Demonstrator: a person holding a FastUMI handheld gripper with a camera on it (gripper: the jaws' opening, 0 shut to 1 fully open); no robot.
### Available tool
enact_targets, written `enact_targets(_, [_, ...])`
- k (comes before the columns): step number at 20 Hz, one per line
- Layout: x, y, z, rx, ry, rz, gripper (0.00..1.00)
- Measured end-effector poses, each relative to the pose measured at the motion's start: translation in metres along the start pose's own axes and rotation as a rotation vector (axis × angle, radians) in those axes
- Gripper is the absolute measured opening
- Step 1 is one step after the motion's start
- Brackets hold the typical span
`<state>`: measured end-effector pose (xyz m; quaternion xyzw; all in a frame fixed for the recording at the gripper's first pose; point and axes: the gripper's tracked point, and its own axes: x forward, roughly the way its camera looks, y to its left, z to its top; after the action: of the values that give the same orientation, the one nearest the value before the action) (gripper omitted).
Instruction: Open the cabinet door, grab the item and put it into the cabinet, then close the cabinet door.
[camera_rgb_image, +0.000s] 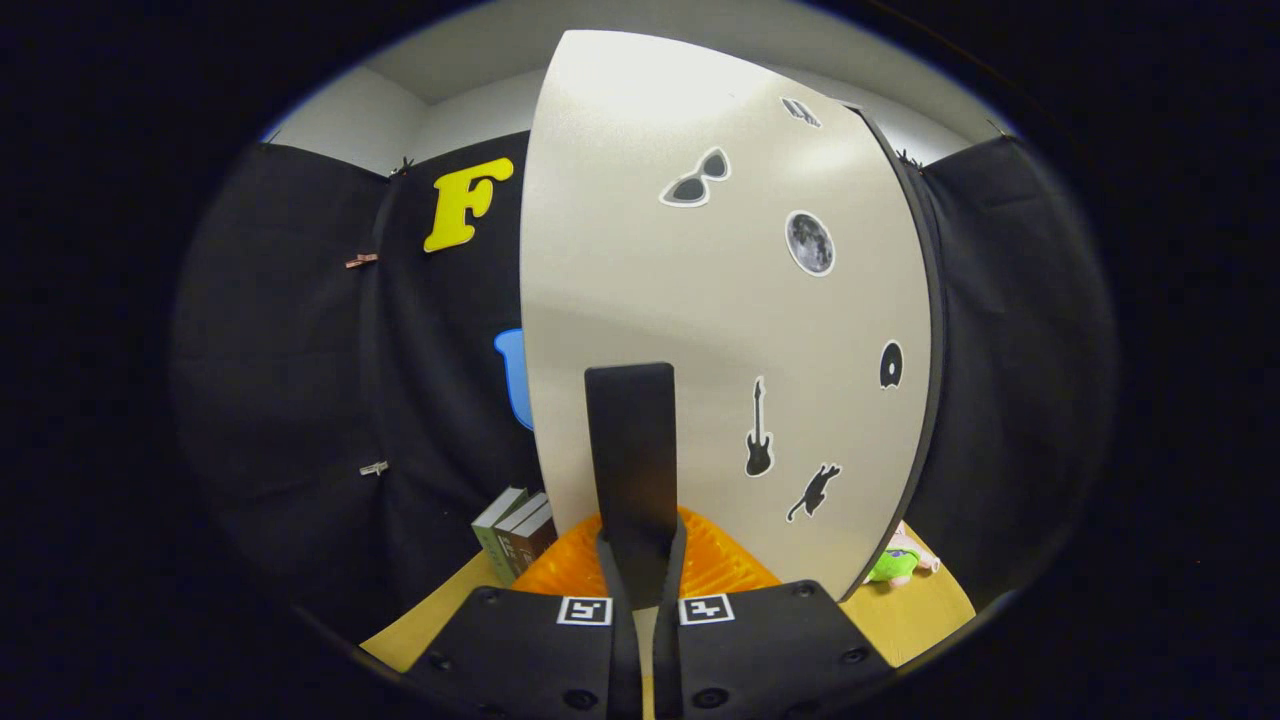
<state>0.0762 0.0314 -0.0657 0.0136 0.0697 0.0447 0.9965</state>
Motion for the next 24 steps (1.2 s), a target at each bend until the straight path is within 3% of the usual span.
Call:
enact_targets(6, [-0.023,-0.013,0.001,-0.008,0.0,-0.071,0.09])
enact_targets(18, [-0.076,-0.067,0.0,-0.023,0.046,0.103,0.09])
enact_targets(24, [-0.099,-0.104,0.007,-0.036,0.034,0.08,0.09])
